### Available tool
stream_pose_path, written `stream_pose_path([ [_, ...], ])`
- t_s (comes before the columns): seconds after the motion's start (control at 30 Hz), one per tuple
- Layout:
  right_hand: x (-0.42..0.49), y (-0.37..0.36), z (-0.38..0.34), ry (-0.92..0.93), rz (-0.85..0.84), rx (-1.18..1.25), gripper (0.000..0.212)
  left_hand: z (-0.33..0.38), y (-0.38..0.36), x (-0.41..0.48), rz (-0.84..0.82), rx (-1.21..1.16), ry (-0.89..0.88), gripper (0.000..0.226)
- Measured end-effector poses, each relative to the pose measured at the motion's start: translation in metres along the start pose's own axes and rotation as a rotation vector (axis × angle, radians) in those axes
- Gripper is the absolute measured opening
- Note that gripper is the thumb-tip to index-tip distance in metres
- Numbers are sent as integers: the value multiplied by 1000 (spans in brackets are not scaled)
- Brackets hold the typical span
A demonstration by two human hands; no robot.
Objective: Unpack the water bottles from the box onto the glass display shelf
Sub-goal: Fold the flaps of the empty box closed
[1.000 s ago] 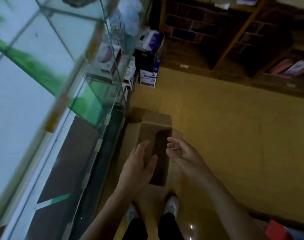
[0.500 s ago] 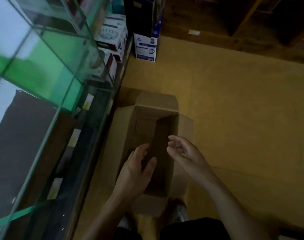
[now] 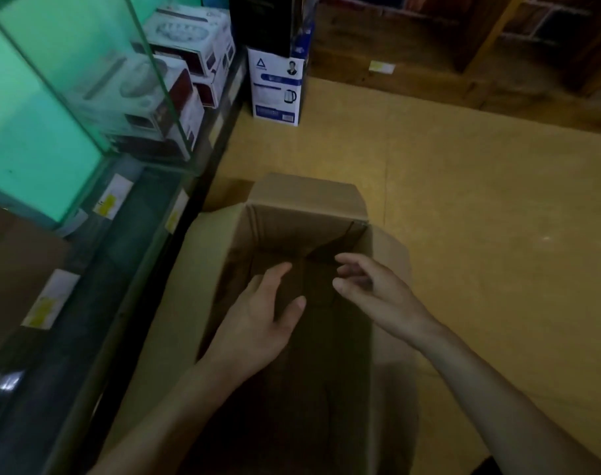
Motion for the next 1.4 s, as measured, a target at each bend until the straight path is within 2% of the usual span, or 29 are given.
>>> stream_pose_path([
  [0.13,28,-2,1,42,30,-67,48,-8,1,17,32,47,-80,59],
  [0.27,51,6,4,66,94,-125,46,-16,3,27,36,96,-69,60],
  [0.47,73,16,11,21,193,-68,44,-6,8,33,45,82,-74,61],
  [0.6,84,26,22,-33,233,59,44,-12,9,40,40,96,-73,63],
  [0.7,89,29,24,-68,245,202,55,-21,8,47,28,83,-44,63],
  [0.87,97,28,23,-144,280,244,70,-28,6,53,32,84,1,62],
  [1.0,102,27,18,-149,254,458,90,-28,12,61,53,52,18,61],
  [1.1,103,26,21,-179,224,660,93,-34,18,66,71,3,72,59],
  [1.17,105,26,27,-174,207,758,87,-37,22,66,97,-20,94,58],
  [1.2,106,27,30,-170,207,817,77,-39,24,67,112,-24,100,57],
  [1.3,106,30,32,-140,223,987,28,-38,35,65,177,2,107,55],
  [1.33,105,31,31,-122,218,1003,20,-38,39,64,210,-2,101,54],
  [1.4,103,31,31,-72,198,968,27,-39,46,61,266,-20,95,48],
])
Point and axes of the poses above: each hand's wrist, its own x-axis towards the middle knuckle, its own y-axis out of the back of the hand, z = x × y, the point moved 5 cm from there along x, towards the middle knuckle, and after that the axes turned 2 degrees about y, right-handed, at the moved point
